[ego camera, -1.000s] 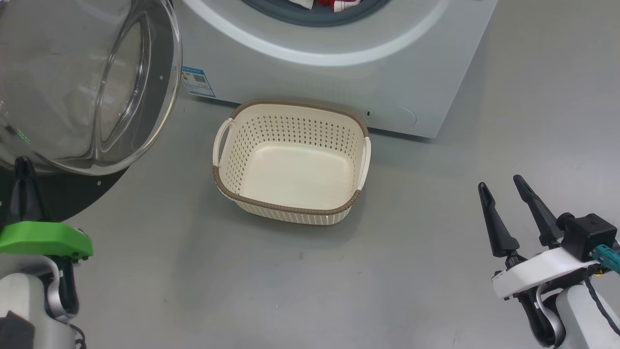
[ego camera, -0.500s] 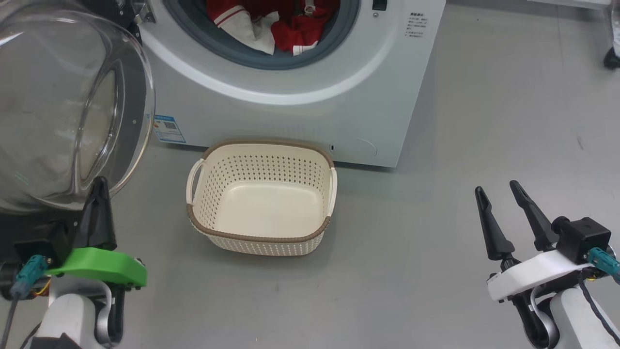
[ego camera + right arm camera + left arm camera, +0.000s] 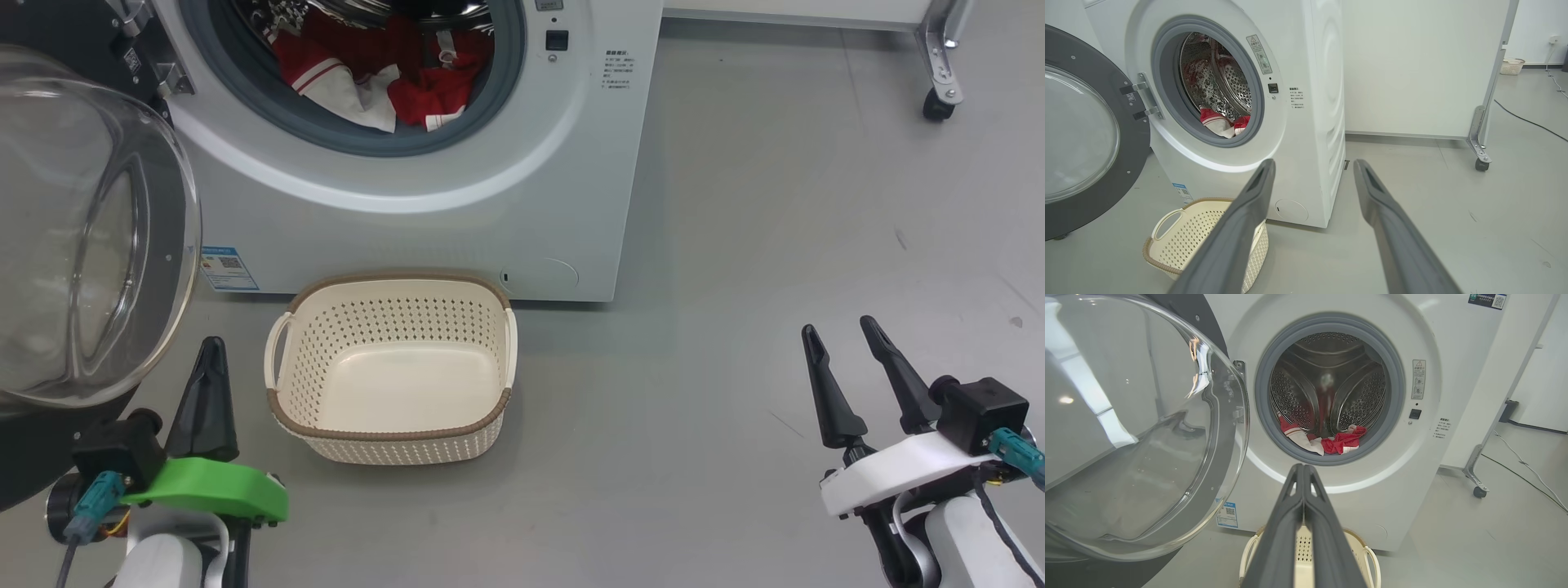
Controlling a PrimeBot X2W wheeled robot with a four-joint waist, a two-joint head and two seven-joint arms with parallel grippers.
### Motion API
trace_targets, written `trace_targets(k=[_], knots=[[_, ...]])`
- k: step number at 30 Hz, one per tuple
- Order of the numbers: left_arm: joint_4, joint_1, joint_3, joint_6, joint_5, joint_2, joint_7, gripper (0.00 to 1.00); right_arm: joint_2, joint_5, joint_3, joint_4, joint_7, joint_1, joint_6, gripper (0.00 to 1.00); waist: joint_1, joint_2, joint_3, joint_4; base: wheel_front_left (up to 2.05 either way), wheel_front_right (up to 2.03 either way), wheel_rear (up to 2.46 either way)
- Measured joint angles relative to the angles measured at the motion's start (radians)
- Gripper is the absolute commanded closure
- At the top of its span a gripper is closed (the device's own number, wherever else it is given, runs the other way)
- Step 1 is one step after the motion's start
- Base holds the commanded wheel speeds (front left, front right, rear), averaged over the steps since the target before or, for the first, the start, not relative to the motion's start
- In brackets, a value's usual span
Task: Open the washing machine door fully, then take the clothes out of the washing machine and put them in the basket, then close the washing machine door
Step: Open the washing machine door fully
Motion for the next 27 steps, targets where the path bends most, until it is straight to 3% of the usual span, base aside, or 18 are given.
trace_targets(k=[14,15,17,19,21,22,27], knots=[[-0.027,0.054,-0.048,0.0,0.001,-0.023,-0.001,1.0,0.006,0.0,-0.024,-0.016,0.0,0.019,-0.001,0.0,0.0,0.0,0.0,-0.033,0.0,0.0,0.0],[-0.028,0.057,-0.055,0.0,0.002,-0.023,-0.001,0.76,0.007,0.0,-0.026,-0.019,0.0,0.019,-0.001,0.0,0.0,0.0001,0.001,-0.033,0.0,0.0,0.0],[-0.029,0.061,-0.06,0.0,0.002,-0.023,-0.001,0.56,0.008,0.0,-0.031,-0.022,-0.001,0.019,-0.001,0.0,0.0,0.0,0.003,-0.033,0.0,0.0,0.0],[-0.032,0.062,-0.06,0.0,0.002,-0.024,-0.001,0.26,0.01,0.0,-0.034,-0.026,-0.005,0.019,-0.001,0.0,0.0,0.0,0.005,-0.032,0.0,0.0,0.0],[-0.035,0.063,-0.061,0.0,0.002,-0.025,-0.001,0.05,0.01,0.0,-0.036,-0.027,-0.007,0.019,-0.001,0.0,0.0,0.0,0.008,-0.03,0.0,0.0,0.0],[-0.036,0.063,-0.062,0.0,0.002,-0.026,-0.001,0.0,0.011,-0.001,-0.036,-0.028,-0.007,0.019,-0.001,0.0,0.0,0.0,0.009,-0.03,0.0,0.0,0.0],[-0.036,0.068,-0.063,0.0,-0.006,-0.028,-0.001,0.0,0.015,-0.008,-0.037,-0.032,-0.007,0.019,-0.001,0.0,0.0,0.0,0.015,-0.028,0.0,0.0,0.0]])
